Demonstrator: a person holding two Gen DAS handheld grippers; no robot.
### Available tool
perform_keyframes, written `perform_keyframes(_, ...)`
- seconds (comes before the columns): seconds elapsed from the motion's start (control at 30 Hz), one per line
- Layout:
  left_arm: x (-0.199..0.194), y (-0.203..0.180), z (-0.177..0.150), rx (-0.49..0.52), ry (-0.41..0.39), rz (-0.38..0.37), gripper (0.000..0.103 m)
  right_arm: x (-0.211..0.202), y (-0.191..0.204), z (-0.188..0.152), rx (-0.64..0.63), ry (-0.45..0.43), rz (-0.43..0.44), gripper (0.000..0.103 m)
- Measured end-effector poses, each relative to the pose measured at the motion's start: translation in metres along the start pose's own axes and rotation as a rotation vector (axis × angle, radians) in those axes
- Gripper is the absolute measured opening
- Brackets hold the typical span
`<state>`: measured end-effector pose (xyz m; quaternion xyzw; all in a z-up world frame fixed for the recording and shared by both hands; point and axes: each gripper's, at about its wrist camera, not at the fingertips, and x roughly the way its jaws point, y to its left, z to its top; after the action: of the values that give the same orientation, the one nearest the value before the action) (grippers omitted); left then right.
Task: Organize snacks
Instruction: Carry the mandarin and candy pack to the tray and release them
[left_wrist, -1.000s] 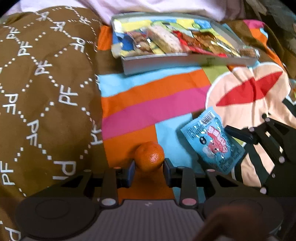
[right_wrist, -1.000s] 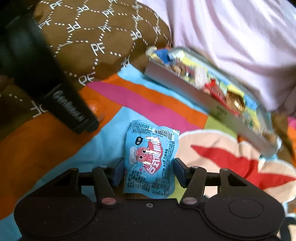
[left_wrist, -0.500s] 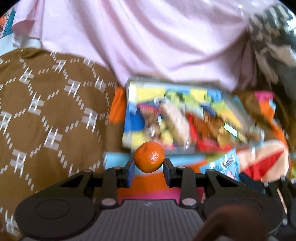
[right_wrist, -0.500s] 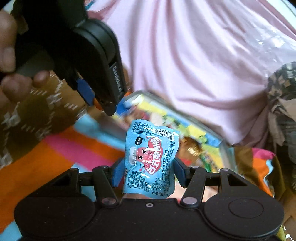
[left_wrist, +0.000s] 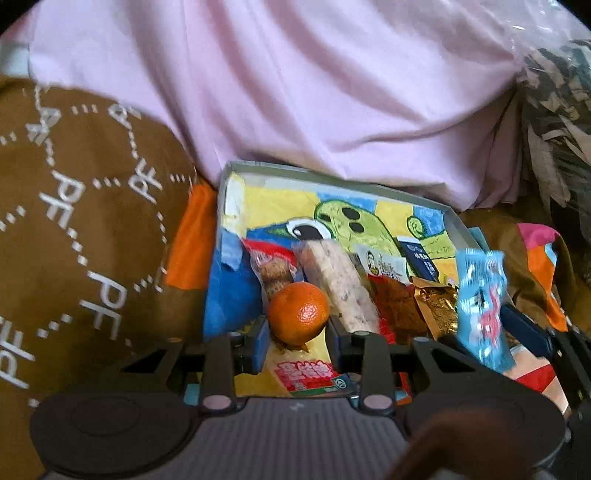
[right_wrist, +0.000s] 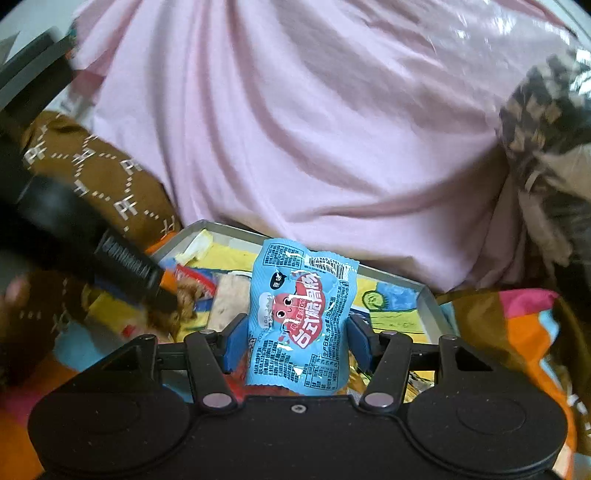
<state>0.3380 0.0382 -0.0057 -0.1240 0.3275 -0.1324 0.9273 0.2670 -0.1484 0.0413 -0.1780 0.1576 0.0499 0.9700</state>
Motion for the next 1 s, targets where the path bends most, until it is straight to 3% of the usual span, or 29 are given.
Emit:
perform_keyframes(0.33,0.012,0.005,0.001,-0.012,0.027,-0.032,0.036,0.058,-0.006,0.021,0.037,0.134,0.106,0.059)
perform_keyframes(0.67,0.011,0.005,0.004,-0.011,0.033,-0.028,0.037,0.079,-0.014,0.02,0.056,0.195,0.117,0.064)
perform_keyframes(0.73,0.012,0.005,0.003,-0.011,0.03,-0.024,0.042,0.079,-0.016,0.019,0.047,0.192,0.101,0.071)
perform_keyframes(0.8,0.011,0.006,0.003,-0.018,0.025,-0.027,0.055,0.078,-0.02,0.018,0.057,0.19,0.096,0.076)
perform_keyframes(1.0,0.007,0.01,0.003,-0.069,-0.009,-0.024,0.059,0.069,-0.032,0.014,0.092,0.178,0.086,0.084)
